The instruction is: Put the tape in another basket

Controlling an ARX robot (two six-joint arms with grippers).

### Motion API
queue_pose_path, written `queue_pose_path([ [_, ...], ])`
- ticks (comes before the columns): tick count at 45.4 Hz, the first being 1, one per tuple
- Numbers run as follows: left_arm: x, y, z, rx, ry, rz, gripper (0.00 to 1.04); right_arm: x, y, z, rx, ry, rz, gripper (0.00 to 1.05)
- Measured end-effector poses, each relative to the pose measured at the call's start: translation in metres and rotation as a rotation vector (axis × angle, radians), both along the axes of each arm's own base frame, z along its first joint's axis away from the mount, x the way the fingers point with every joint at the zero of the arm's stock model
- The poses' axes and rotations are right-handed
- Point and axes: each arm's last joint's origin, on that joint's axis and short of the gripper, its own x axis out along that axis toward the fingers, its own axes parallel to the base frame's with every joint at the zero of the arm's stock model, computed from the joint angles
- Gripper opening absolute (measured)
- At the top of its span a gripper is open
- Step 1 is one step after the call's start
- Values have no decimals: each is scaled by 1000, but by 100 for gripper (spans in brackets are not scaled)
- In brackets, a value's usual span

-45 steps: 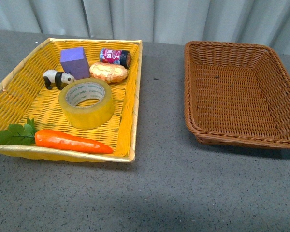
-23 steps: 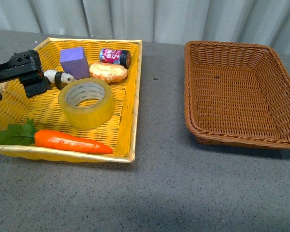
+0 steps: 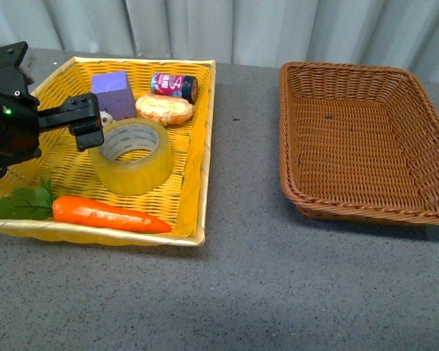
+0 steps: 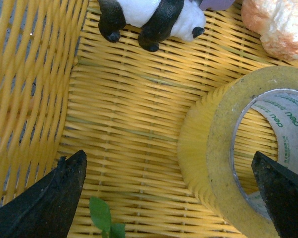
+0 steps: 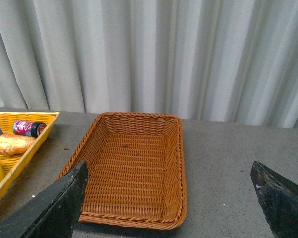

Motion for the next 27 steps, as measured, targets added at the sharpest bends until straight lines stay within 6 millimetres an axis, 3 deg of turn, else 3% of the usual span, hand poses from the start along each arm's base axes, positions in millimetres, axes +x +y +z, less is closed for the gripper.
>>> queue_pose_path([
  [15, 23, -10, -8, 27, 31, -49, 98, 0, 0, 0, 0, 0, 0, 96],
  [27, 26, -15, -14, 47, 59, -78, 98, 0, 0, 0, 0, 0, 0, 96],
])
